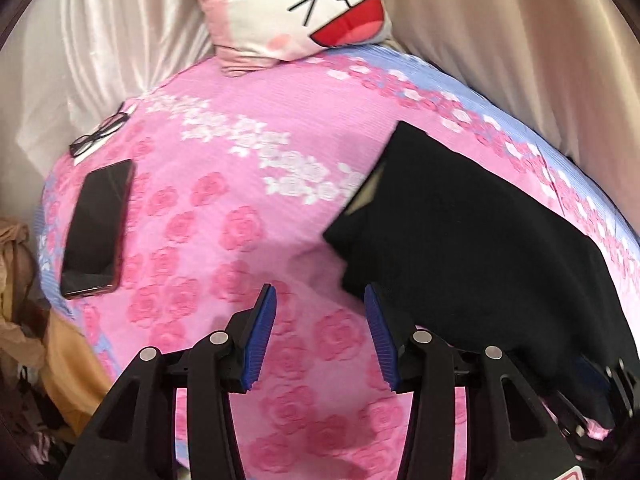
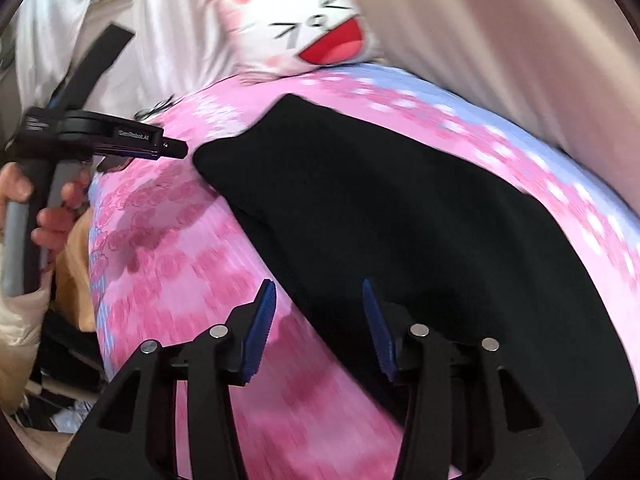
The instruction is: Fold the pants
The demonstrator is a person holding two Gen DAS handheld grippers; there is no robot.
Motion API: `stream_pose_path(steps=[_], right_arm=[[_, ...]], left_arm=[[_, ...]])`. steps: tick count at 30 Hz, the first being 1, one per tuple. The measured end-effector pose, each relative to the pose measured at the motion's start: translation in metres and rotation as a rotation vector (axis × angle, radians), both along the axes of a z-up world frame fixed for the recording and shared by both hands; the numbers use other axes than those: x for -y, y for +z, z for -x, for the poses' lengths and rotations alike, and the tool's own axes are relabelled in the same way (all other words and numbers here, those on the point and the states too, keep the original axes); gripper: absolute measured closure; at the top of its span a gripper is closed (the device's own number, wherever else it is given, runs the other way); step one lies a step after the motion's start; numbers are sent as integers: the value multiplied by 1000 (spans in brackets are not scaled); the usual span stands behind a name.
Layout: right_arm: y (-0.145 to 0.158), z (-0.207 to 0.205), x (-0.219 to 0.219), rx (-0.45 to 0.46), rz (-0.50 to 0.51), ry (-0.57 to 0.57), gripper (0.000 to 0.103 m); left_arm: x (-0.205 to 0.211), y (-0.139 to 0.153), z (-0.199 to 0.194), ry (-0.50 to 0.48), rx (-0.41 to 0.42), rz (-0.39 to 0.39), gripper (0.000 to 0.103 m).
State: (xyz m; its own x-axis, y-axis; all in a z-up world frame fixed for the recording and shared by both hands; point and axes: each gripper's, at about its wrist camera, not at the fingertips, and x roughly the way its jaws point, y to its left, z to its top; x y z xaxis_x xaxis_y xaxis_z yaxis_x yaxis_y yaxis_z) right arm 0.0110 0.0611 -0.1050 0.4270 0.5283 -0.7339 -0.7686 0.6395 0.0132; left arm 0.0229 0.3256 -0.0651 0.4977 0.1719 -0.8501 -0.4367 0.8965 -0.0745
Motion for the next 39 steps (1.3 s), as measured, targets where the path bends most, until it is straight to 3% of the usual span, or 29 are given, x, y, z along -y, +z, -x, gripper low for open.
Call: stream_pose_path(steps=[2,4,5,6,7,9,11,12,14,16,19,21,22,26,29,31,32,33,34,35,38,39], right_arm=[[-6,-8,-25,22,32,22,39],[-11,-15,-41,17,37,45,39],[-14,-19,-48,-4,33,63,52],[-17,-24,-55,-24,34,67,82],[-18,-32,-61,-61,24,46,94],[-1,-45,-60,-183,-141,19,98],[15,-42,-67,-187,-220,22,98],[15,-40,-75,-168,-206,28,97],[-19,-41,-100,-203,-44,56,93],[-18,-28,-92,-136,-70,47,90],[2,-20,-71,-145,-132,47,81],[20,-18,-62,-87,-154,52,23],[26,-16,-66,-49,-150,66,17],[24,-17,-107,-4,-82,176,34],[-7,-20,-154,35,50,238,34],[-35,-23,-178,77,161,241,44],[-34,-24,-178,108,162,232,58],[-29,-30,-181,100,138,211,79],[-23,-36,-180,67,104,196,82],[-11,-44,-179,26,34,168,93],[6,-56,-189,27,-87,88,91],[-5,-60,-199,1,-65,97,82]], left_arm=[[-3,2,5,-13,2,-1,59],[-4,4,3,-19,5,-15,54],[-5,5,4,-23,8,-32,54],[-4,6,2,-27,9,-48,54],[-3,7,2,-29,10,-62,54],[-7,14,2,-32,30,-71,54],[-11,22,1,-28,55,-66,54],[-12,25,-1,-29,65,-67,53],[-14,28,-6,-22,71,-80,52],[-17,26,-12,-19,63,-77,52],[-24,21,-13,-10,51,-61,52],[-28,19,-7,3,54,-61,52],[-30,18,-5,10,51,-60,52],[-38,16,6,35,53,-44,52],[-40,22,15,45,57,-74,52],[-42,27,22,48,63,-89,52],[-44,30,27,49,67,-97,52],[-46,33,32,54,68,-104,52],[-48,34,35,58,70,-110,52],[-51,37,39,65,74,-118,52],[-54,47,40,81,96,-129,52],[-53,51,38,83,105,-126,52]])
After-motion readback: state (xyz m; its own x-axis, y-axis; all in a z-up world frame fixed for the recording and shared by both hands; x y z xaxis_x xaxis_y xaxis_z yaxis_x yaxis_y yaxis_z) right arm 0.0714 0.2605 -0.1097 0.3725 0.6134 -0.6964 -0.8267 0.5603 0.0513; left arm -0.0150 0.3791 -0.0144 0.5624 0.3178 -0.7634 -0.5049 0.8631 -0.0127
